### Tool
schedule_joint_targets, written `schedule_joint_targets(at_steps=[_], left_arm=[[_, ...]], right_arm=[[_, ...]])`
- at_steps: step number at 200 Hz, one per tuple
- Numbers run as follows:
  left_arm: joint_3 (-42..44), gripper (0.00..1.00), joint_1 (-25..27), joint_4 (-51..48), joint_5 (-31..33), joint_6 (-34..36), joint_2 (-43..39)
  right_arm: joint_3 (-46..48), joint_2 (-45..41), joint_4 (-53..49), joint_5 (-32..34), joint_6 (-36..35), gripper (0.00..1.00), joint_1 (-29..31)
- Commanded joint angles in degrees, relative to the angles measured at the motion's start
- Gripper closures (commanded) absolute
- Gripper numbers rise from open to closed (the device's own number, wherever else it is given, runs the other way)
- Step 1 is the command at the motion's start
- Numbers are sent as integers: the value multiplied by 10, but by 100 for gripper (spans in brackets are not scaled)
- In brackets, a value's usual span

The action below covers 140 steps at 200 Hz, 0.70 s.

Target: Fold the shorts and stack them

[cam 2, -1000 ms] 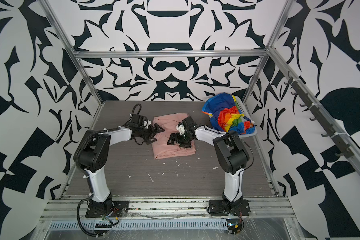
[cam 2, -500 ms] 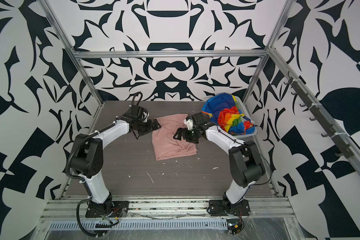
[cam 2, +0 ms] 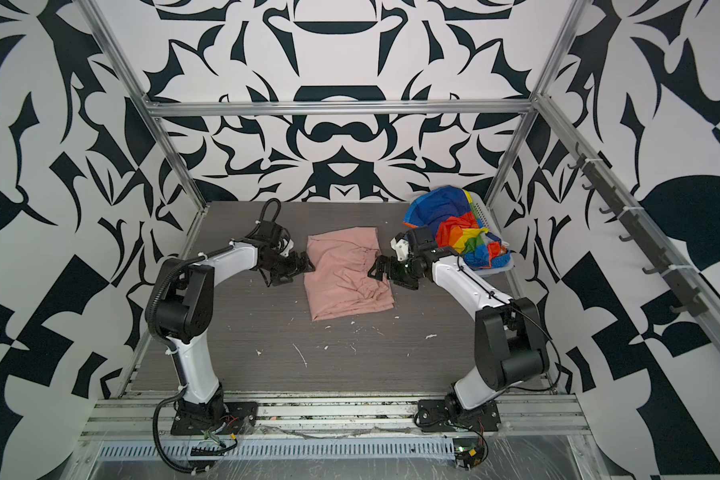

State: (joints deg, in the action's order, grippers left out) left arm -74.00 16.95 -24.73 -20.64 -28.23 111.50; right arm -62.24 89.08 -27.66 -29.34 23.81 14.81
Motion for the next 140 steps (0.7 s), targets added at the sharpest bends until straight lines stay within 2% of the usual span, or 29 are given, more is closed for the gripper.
schedule_joint_targets(at_steps=[1,15,32,48,76,92,123,140], left_arm=[[-10,7,11,-18,-16,5,17],[-26,14,20,-36,-9,11,30],[-55,39,32,-75,19,28,54],[-75,58,37,-105,45,39,74],[-98,100,37,-139,75,54,81],[-126,100,35,-180,134,79,74],[-203,100,25,-265,342,174,72],[-245,100,7,-297,437,237,91]], right_arm=[[2,-17,0,1,-8,0,-3],[3,-18,5,1,-6,0,-3],[2,-19,6,3,-3,0,-4],[5,-22,9,3,-1,0,-5],[6,-26,12,1,3,0,-6],[4,-28,10,0,3,0,-6],[-12,-30,-1,12,1,0,-6],[-23,-25,0,11,5,0,-4]])
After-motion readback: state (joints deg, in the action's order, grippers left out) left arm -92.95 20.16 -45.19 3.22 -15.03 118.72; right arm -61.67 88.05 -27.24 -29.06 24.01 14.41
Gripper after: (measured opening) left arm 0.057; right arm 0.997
